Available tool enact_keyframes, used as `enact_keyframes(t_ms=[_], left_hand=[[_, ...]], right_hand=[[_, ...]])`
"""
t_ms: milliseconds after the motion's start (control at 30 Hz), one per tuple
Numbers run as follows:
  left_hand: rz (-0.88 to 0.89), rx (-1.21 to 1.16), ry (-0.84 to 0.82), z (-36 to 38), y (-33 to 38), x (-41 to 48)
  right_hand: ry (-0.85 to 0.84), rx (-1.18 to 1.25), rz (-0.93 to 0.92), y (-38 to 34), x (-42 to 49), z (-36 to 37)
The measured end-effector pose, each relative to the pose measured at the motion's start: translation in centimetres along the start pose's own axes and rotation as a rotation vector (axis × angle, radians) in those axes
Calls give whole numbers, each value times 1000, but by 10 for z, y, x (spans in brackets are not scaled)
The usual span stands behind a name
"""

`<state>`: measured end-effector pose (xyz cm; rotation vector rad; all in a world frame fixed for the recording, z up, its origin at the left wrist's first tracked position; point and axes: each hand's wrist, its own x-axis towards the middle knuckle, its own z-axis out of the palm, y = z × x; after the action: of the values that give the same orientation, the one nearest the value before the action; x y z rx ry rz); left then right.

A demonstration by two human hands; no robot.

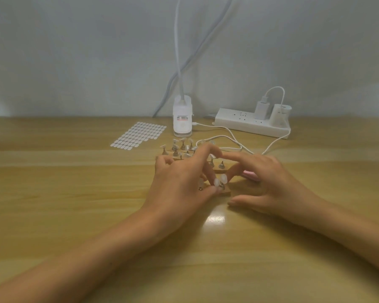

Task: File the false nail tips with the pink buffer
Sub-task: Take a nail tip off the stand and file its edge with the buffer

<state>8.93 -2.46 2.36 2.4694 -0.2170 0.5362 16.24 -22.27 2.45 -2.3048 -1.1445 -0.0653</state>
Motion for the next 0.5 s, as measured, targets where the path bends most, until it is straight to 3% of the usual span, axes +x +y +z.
enact_keyframes(t_ms=[500], left_hand=[[128, 99, -14, -3, -5, -3]], right_hand=[[159, 135, -71, -7, 1, 12]])
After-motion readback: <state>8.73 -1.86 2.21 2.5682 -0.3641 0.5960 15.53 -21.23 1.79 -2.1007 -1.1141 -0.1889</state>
